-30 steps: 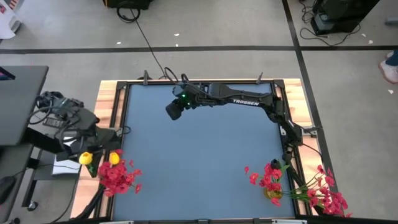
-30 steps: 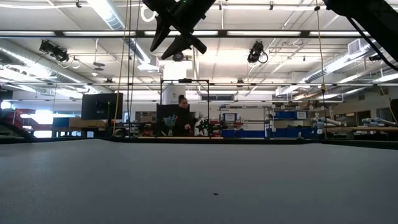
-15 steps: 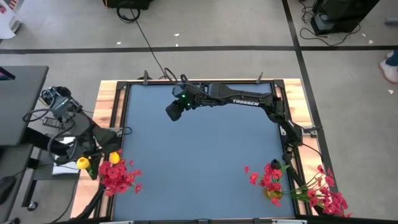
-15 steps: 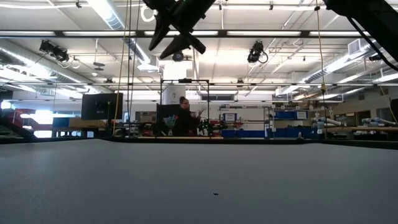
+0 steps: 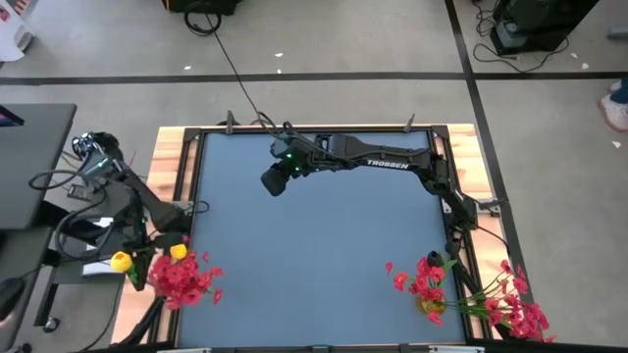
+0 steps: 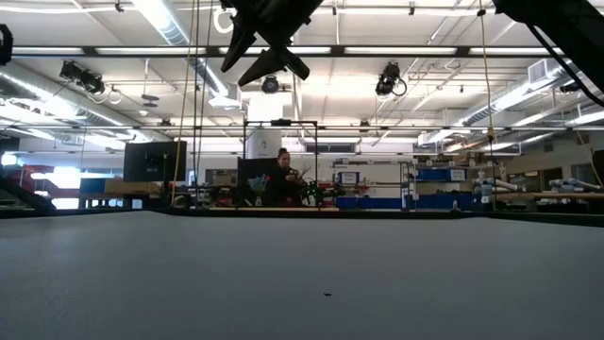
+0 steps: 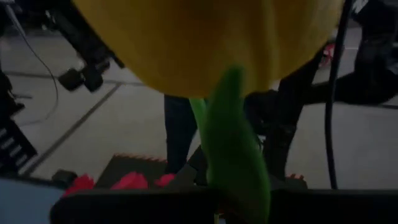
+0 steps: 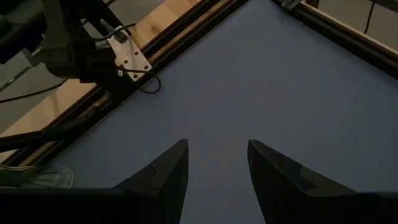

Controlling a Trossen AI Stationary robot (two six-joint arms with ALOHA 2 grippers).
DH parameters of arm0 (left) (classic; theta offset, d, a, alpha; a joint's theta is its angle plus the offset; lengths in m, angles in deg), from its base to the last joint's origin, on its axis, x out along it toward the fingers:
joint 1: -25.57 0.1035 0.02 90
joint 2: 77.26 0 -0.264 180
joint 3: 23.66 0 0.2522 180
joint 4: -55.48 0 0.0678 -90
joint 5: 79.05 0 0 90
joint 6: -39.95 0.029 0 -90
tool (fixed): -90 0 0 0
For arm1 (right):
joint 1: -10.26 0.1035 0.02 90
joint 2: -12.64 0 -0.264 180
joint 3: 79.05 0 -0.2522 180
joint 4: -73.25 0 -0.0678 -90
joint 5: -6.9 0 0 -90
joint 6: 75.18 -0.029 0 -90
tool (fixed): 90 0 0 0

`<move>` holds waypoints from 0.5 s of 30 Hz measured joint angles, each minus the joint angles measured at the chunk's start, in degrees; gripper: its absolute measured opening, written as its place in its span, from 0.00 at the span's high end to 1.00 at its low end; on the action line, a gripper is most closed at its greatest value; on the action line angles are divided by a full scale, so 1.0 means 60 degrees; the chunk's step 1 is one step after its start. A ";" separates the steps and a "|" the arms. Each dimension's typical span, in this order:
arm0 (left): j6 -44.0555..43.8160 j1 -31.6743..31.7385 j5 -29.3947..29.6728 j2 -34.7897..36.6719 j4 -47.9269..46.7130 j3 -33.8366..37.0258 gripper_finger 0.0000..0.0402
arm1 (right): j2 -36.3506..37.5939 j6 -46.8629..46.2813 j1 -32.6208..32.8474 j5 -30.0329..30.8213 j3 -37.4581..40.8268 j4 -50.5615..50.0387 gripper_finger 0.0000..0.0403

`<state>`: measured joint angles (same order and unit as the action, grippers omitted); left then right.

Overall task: Sort flowers into vase by color
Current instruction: Put the yellow flower into the transparent vase

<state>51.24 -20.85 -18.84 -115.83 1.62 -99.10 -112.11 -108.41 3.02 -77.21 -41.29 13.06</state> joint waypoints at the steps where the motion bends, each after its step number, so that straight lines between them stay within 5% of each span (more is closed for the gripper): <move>1: 0.0007 -0.0051 0.0073 -0.0013 -0.0258 -0.0112 0.98 | 0.0000 -0.0001 0.0007 0.0000 0.0001 0.0003 0.57; 7: 0.0599 -0.0370 0.1358 -0.0258 -0.1323 -0.1008 0.98 | 0.0000 0.0043 0.0130 -0.0006 0.0001 0.0004 0.57; 15: 0.1008 -0.0777 0.1569 -0.1199 -0.2273 -0.1048 0.98 | 0.0000 0.0073 0.0293 -0.0199 0.0000 0.0004 0.57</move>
<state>57.29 -25.51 -9.42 -123.02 -12.02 -105.38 -112.11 -107.97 4.78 -78.40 -41.29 13.08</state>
